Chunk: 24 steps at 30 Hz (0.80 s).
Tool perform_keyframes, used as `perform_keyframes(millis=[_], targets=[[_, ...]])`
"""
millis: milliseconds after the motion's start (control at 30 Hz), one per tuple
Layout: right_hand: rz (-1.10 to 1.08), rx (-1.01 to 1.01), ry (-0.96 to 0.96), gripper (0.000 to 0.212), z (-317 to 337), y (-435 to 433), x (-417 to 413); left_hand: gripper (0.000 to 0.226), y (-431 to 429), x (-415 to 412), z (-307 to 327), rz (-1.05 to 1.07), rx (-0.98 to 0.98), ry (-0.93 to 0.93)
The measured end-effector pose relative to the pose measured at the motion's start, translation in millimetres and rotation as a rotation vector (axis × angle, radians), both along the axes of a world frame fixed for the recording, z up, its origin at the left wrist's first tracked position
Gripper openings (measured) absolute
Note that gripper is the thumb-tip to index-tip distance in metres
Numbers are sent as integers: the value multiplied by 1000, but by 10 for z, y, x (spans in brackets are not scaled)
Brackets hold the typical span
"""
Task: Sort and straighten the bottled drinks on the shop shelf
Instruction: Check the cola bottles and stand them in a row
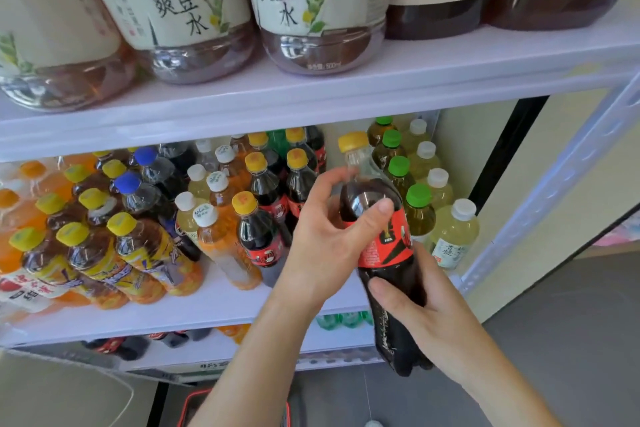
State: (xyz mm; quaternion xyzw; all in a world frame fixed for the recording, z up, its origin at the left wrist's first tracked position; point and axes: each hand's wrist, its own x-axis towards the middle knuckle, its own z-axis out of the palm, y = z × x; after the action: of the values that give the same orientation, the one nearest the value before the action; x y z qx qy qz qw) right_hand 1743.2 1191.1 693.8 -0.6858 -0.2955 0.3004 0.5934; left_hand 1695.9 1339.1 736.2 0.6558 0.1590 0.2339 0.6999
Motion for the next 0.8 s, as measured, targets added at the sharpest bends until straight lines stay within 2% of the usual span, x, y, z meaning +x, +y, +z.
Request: perform_keyframes(millis=[100, 233, 367, 500, 600, 800], targets=[[7, 23, -22, 50, -48, -27, 26, 39, 42, 18, 36, -12, -3, 43], [26, 41, -11, 61, -104, -55, 38, 35, 139, 6, 142, -7, 119, 68], [-27, 28, -77, 63, -131, -40, 8, 43, 224, -45, 283, 47, 375, 27], [-171, -5, -159, 72, -170, 0, -3, 48, 285, -151, 393, -26, 583, 113], [-212, -45, -265, 71, -187, 21, 11, 51, 227, -210, 469, -36, 704, 148], [-144, -74, -198, 79, -320, 131, 40, 38, 103, -217, 473, 97, 929, 92]])
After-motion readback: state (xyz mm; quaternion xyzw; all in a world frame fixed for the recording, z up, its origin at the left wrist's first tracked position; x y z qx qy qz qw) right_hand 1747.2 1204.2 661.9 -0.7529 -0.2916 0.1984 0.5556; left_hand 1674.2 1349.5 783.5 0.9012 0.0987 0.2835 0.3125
